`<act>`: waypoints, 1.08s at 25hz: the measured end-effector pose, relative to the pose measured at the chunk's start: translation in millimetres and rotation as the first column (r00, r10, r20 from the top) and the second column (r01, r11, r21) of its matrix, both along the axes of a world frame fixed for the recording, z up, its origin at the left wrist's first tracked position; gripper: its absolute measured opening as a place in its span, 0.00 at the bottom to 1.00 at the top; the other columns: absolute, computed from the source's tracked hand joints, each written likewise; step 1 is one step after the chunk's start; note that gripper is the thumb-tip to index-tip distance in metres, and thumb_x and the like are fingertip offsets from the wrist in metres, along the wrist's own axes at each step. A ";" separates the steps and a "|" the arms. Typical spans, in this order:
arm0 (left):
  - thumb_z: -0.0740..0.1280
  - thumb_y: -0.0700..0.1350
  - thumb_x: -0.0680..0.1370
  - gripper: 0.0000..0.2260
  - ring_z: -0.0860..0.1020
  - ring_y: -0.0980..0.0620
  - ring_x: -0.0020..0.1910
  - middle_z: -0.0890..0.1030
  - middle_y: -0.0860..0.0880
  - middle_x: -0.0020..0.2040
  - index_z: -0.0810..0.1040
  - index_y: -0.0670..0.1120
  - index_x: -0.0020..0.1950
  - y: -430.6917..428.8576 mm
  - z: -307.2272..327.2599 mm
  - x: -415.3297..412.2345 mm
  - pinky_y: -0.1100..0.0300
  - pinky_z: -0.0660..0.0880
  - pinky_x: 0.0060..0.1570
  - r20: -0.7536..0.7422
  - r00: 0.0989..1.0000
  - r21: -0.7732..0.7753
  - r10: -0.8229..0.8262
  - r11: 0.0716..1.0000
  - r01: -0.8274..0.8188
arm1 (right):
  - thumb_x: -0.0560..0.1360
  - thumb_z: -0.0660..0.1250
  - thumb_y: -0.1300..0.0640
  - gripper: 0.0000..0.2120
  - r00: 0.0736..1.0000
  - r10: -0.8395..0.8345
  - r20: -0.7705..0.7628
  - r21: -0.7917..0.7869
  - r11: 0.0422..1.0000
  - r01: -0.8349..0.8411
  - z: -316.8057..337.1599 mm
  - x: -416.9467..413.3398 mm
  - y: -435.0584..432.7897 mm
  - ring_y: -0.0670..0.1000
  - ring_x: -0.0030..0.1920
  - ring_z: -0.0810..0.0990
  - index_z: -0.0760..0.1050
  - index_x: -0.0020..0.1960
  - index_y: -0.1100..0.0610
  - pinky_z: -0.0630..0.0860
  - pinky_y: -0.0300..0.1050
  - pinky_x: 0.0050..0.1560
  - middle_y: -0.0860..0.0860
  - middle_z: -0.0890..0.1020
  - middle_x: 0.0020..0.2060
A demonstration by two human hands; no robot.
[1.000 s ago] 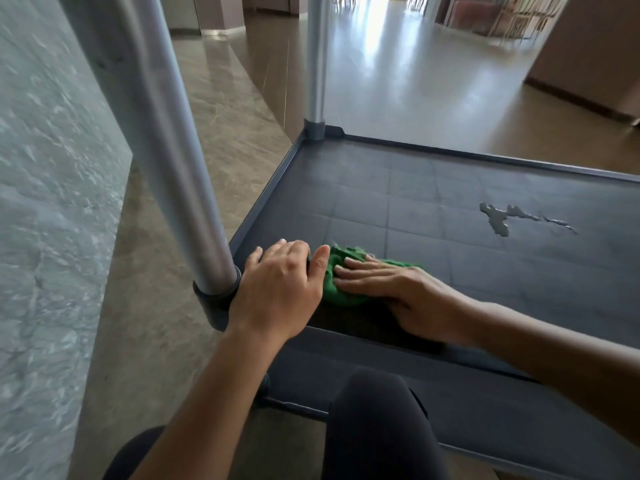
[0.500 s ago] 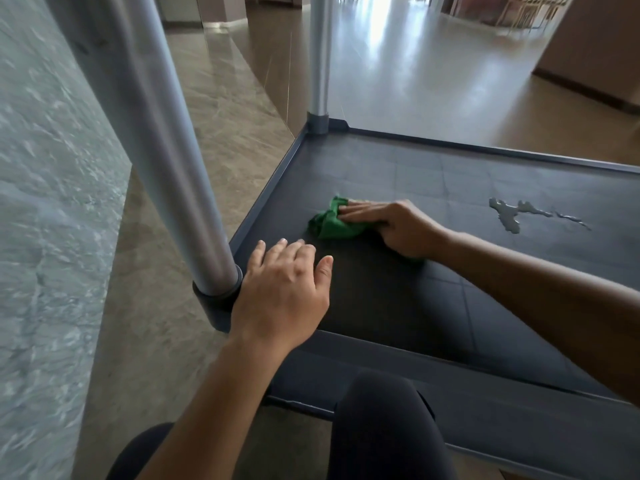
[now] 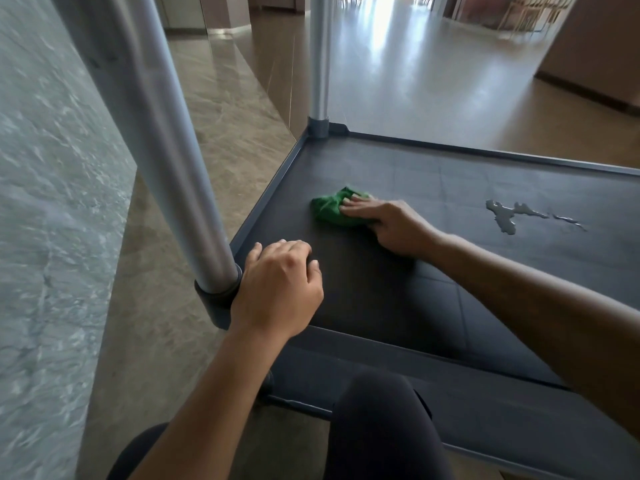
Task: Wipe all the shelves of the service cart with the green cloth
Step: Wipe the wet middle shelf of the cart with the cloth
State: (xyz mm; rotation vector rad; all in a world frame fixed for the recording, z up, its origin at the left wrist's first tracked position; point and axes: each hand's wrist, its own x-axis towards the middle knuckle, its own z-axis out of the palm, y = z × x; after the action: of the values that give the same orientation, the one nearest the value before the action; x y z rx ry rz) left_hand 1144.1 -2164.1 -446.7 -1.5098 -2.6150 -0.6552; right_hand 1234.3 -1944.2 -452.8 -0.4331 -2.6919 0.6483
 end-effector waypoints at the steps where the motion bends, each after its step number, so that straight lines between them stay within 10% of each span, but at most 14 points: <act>1: 0.58 0.47 0.79 0.11 0.75 0.50 0.59 0.80 0.49 0.55 0.76 0.46 0.57 0.0 0.1 0.2 0.50 0.59 0.71 0.001 1.000 0.019 0.002 1.000 -0.002 | 0.68 0.59 0.79 0.29 0.997 0.080 0.002 0.001 0.997 -0.080 1.0 14.0 -18.1 0.52 0.71 0.66 0.74 0.65 0.60 0.56 0.45 0.74 0.55 0.73 0.66; 11: 0.55 0.47 0.80 0.12 0.72 0.50 0.65 0.79 0.49 0.59 0.74 0.46 0.59 -3.2 -4.8 4.6 0.51 0.54 0.72 -0.029 0.999 0.019 -0.022 1.000 0.023 | 0.64 0.58 0.80 0.31 0.894 0.448 0.030 -0.052 0.893 -0.446 11.0 79.3 -79.9 0.49 0.70 0.69 0.76 0.63 0.62 0.62 0.46 0.72 0.54 0.76 0.64; 22: 0.57 0.48 0.79 0.14 0.73 0.51 0.63 0.79 0.49 0.58 0.73 0.46 0.62 -2.6 -5.3 6.3 0.52 0.55 0.72 -0.037 0.999 0.049 -0.028 0.998 0.030 | 0.70 0.56 0.74 0.29 0.959 -0.277 0.061 -0.011 0.960 0.278 6.6 -33.9 67.4 0.51 0.70 0.67 0.74 0.67 0.55 0.54 0.34 0.71 0.54 0.73 0.67; 27: 0.58 0.45 0.79 0.12 0.76 0.50 0.54 0.81 0.49 0.53 0.75 0.44 0.60 -2.6 -0.9 3.5 0.53 0.60 0.69 0.019 1.000 0.105 -0.018 0.994 0.016 | 0.71 0.57 0.75 0.28 0.969 -0.245 0.030 -0.002 0.969 0.245 -0.1 -29.1 56.1 0.51 0.71 0.66 0.73 0.67 0.57 0.52 0.31 0.70 0.55 0.72 0.68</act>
State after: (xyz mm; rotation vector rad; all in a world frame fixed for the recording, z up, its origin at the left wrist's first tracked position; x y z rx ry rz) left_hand 1147.6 -2166.6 -447.6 -1.5042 -2.5407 -0.8000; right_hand 1205.2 -1888.1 -453.0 -0.7681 -2.6049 0.5813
